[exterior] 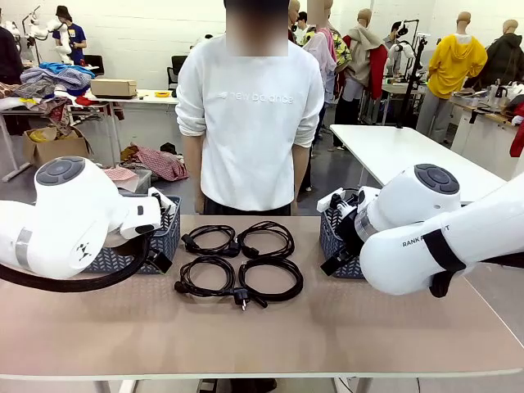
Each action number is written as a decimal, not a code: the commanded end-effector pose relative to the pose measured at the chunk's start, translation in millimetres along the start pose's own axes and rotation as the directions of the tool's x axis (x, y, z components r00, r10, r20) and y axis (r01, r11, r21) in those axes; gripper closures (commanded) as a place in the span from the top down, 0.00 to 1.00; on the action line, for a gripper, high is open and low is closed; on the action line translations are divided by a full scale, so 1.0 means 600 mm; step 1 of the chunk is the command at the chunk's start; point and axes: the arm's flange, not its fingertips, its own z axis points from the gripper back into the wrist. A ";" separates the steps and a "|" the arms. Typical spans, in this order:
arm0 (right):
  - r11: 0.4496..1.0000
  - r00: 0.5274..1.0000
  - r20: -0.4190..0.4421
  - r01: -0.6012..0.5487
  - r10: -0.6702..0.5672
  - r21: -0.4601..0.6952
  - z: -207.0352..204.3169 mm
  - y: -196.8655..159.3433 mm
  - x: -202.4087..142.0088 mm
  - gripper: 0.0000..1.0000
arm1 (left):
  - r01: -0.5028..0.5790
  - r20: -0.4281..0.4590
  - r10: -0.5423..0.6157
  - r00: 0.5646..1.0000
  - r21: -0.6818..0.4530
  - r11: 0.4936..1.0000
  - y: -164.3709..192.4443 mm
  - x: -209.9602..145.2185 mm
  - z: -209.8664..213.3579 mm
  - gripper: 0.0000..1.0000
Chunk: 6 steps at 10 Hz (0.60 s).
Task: Organize the cables according to human instructions.
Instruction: Pick up a bundle of cables and place it in the basket indicated by the human.
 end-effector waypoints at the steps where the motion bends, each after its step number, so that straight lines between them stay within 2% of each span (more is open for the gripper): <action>1: 1.000 1.000 0.000 0.000 0.000 0.000 0.000 0.000 0.000 1.00 | 0.000 0.000 0.000 1.000 0.000 1.000 0.000 0.000 0.000 1.00; 5: 0.990 0.996 0.034 -0.081 0.077 0.115 0.073 -0.034 0.050 1.00 | 0.022 0.040 -0.022 0.999 -0.007 1.000 0.040 0.026 0.087 1.00; 6: 0.985 0.995 0.056 -0.089 0.081 0.146 0.100 -0.048 0.058 1.00 | 0.070 0.036 -0.069 0.997 -0.032 0.997 0.054 0.032 0.117 1.00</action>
